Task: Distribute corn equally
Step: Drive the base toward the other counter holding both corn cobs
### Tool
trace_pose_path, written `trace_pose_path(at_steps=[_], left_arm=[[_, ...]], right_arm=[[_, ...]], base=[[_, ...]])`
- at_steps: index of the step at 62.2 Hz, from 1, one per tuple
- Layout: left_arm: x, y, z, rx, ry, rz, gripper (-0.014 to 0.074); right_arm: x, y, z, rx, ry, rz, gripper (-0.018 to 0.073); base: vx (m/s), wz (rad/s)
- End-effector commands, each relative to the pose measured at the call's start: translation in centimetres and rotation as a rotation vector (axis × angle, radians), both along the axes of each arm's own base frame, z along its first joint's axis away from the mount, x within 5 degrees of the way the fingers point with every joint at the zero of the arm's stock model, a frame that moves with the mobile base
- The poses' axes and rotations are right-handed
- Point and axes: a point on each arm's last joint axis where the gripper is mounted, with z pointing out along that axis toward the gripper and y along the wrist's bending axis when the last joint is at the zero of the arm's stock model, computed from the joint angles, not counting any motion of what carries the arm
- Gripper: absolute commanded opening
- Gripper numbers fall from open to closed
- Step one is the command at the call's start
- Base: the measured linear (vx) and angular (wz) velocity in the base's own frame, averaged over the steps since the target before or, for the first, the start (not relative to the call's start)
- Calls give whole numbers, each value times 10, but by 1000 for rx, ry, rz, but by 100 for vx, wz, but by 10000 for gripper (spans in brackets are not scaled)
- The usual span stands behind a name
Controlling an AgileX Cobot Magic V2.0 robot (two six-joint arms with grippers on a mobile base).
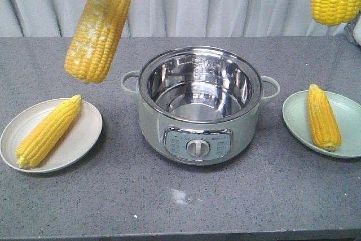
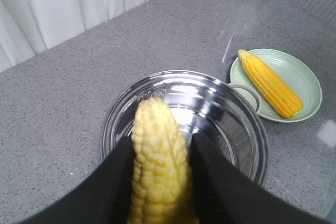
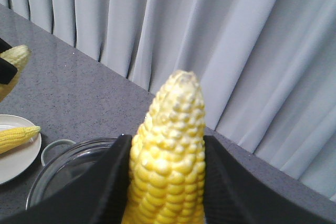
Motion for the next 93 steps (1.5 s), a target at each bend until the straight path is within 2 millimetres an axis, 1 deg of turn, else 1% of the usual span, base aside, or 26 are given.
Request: trace_pose_path(at_steps=[1,56,93], left_arm=[[-19,6,23,-61,-75,-6,-8],[-19,6,23,-61,-75,-6,-8],[-19,6,23,-61,-75,-6,-8]], right_arm=[[-11,-1,16,44,-100,-12,-1],[-11,-1,16,42,-98,-10,-1],[-11,-1,16,42,-98,-10,-1]], base=[[0,0],[0,-1],[0,-17]])
